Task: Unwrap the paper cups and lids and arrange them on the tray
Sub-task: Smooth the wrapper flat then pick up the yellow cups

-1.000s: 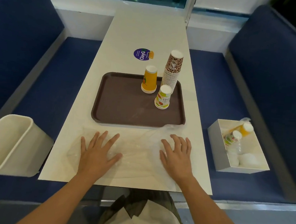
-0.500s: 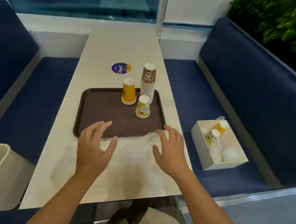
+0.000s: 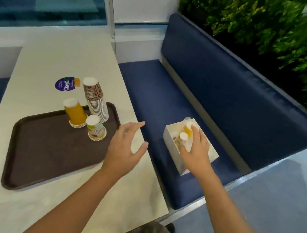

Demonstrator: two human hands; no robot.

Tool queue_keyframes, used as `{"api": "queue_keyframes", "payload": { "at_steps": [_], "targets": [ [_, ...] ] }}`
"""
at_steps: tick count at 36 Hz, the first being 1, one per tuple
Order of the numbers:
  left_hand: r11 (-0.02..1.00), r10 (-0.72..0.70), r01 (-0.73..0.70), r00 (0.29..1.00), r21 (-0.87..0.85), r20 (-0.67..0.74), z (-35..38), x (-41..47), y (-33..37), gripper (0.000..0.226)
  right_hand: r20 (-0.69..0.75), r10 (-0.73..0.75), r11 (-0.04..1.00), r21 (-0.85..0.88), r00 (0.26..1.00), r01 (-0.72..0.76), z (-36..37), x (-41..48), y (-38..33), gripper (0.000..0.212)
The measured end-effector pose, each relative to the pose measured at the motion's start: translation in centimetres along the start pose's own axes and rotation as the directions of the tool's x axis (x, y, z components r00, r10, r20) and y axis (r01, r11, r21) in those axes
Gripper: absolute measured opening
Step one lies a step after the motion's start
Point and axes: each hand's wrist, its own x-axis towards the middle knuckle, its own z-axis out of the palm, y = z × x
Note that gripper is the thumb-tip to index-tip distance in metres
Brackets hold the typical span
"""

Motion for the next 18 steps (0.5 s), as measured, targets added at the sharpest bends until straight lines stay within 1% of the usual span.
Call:
{"api": "queue_keyframes", "payload": {
  "at_steps": [2,3,6,9,13,18],
  "targets": [
    [1.0,-0.002,0.003,0.997,-0.013,0.082,2.7,2.0,0.8,0.058,-0.003,0.072,0.996,0.045,0.997,-0.072,-0.6,2.1,2.7,0.077],
    [0.999,-0.027,0.029,0.992,-0.017,0.126,4.1,3.0,1.2,0.059,0.009,0.123,0.99,0.07,0.992,-0.123,-0.8,3.1,3.9,0.077],
    [0.989,-0.14,0.149,0.961,-0.019,0.238,8.2,6.0,2.2,0.061,0.069,0.27,0.953,0.122,0.96,-0.277,-0.5,6.3,7.2,0.078],
    [0.965,-0.247,0.263,0.923,-0.015,0.296,12.3,8.8,2.5,0.061,0.145,0.36,0.915,0.14,0.922,-0.379,0.7,9.6,9.9,0.076],
    [0.945,-0.292,0.324,0.889,-0.035,0.354,17.1,11.9,2.3,0.058,0.225,0.414,0.882,0.141,0.882,-0.449,2.4,12.9,12.7,0.074],
    [0.928,-0.328,0.373,0.851,-0.031,0.411,23.1,15.2,1.0,0.052,0.289,0.421,0.871,0.138,0.86,-0.472,4.6,16.1,16.2,0.075]
  ]
}}
